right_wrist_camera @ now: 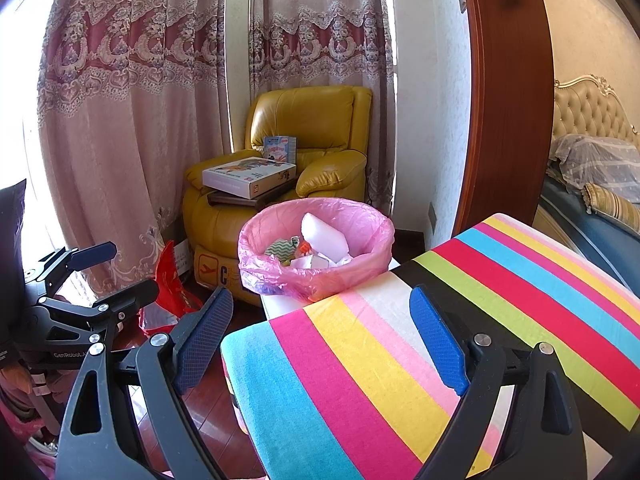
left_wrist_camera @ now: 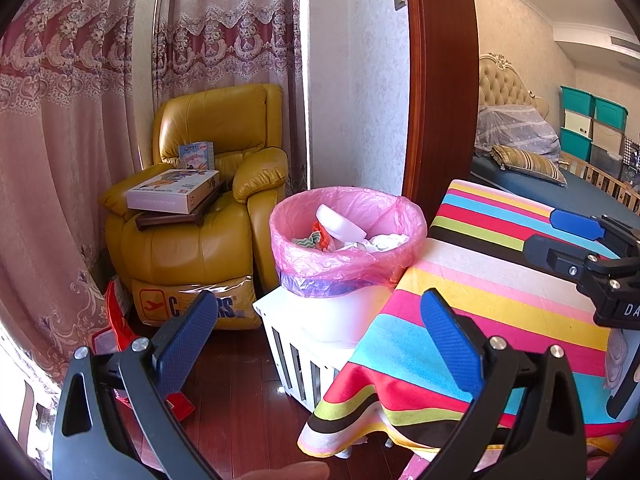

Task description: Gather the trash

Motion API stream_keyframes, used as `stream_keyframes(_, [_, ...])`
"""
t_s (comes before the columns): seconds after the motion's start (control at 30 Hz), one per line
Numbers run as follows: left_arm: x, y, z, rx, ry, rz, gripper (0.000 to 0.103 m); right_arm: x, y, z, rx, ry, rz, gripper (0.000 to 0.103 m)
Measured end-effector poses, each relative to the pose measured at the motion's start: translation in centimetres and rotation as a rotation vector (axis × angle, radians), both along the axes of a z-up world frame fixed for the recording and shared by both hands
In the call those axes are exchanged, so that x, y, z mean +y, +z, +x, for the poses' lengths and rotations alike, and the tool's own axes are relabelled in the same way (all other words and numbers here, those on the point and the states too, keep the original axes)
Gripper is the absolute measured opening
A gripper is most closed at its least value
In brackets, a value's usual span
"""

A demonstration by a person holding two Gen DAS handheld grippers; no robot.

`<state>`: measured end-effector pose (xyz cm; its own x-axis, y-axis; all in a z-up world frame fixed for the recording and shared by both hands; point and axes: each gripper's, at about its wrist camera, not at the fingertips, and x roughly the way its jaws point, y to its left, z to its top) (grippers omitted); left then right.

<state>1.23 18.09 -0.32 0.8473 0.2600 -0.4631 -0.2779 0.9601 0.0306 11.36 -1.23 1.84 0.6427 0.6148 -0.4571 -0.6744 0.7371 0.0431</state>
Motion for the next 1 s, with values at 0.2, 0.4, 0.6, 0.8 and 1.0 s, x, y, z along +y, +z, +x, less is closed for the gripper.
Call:
stream_keyframes(0.2, [0.04, -0.05, -0.07, -0.001, -0.001, -0.001, 0.098, 0.0, 0.01, -0.02, 0.001, -0.002, 0.001, 0.085])
stream_keyframes(0.4, [0.02, -0.05, -0.03, 0.0, -0.001, -0.001, 0.098, 0.08, -0.11, -0.13, 0.001, 0.0, 0.001, 0.085])
stream_keyframes(0.6, [-0.09, -0.15, -0.1, -0.001, 0.0, 0.005, 0.098, 0.12, -0.1, -0.15, 0.001, -0.001, 0.0, 0.085])
stream_keyframes(0.8, [-0.19, -0.24, 0.0, 0.001, -0.001, 0.006, 0.098, 0.12, -0.06, -0.1, 0.001, -0.001, 0.0, 0.085])
stream_keyframes(1.0, [-0.24, -0.2, 0.04, -0.001, -0.001, 0.007, 0.098, 0.15, -0.06, -0.09, 0.001, -0.001, 0.0, 0.085])
